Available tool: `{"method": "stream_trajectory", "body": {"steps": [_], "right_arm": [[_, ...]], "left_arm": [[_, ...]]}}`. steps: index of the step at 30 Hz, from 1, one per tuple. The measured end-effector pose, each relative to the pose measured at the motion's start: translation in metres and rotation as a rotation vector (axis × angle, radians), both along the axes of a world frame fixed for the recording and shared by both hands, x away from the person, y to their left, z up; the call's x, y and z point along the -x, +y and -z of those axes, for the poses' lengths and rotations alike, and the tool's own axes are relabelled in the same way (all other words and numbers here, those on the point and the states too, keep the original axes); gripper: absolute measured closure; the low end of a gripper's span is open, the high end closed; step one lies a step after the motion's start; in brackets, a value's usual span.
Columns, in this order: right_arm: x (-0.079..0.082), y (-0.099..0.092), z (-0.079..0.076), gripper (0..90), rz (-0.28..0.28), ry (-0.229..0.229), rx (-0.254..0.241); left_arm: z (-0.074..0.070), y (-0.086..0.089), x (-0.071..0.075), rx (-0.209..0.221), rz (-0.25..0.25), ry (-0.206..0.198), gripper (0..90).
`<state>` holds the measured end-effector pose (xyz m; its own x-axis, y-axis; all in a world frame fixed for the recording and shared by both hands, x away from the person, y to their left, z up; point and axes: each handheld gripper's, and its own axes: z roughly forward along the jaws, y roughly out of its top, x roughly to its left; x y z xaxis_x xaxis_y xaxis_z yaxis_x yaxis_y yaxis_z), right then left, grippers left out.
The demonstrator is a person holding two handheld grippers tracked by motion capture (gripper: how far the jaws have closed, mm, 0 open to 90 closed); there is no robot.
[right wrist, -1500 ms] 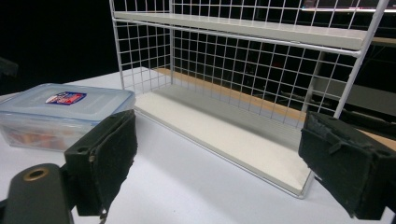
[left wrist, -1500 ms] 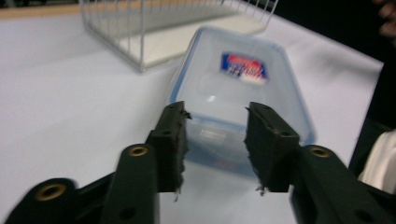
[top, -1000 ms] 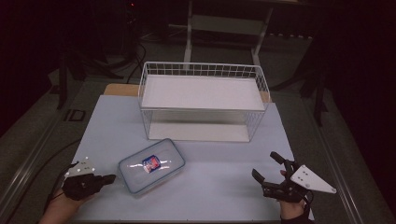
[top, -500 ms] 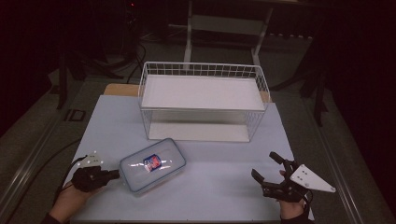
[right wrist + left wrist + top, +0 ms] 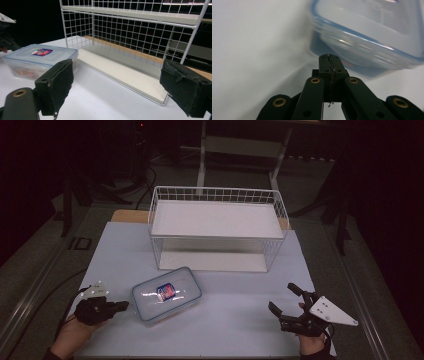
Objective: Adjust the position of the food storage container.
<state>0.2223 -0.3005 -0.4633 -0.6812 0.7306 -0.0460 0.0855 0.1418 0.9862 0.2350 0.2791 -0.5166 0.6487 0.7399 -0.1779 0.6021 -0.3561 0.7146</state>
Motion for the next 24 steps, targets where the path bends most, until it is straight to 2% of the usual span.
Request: {"method": "stream_trajectory", "body": {"steps": [3, 6, 8, 10, 13, 15, 16, 24], "right_arm": [[0.0, 0.001, 0.0, 11.5, -0.003, 0.0, 0.002], [0.0, 0.002, -0.001, 11.5, -0.006, -0.005, 0.003], [-0.001, 0.001, 0.0, 11.5, -0.007, -0.002, 0.003], [-0.001, 0.001, 0.0, 11.5, -0.007, 0.006, -0.003], [-0.001, 0.001, 0.0, 11.5, -0.005, 0.005, -0.003], [-0.001, 0.001, 0.0, 11.5, -0.005, 0.003, -0.002], [-0.001, 0.001, 0.0, 11.5, -0.005, 0.003, -0.002], [-0.001, 0.001, 0.001, 11.6, -0.01, 0.008, 0.001]], "left_arm": [[0.0, -0.004, -0.001, 0.0, 0.008, -0.008, 89.3], [0.0, -0.008, -0.009, -0.017, 0.007, -0.007, 89.4], [0.0, -0.008, -0.011, -0.008, 0.002, -0.001, 89.4], [-0.001, -0.012, -0.017, -0.025, 0.006, -0.011, 89.4], [0.0, -0.015, -0.024, -0.009, 0.008, -0.004, 89.4], [0.0, -0.015, -0.024, -0.009, 0.008, -0.004, 89.4], [0.0, -0.017, -0.03, -0.011, 0.011, -0.002, 89.4], [-0.001, -0.031, -0.047, -0.009, 0.038, 0.003, 89.5]]}}
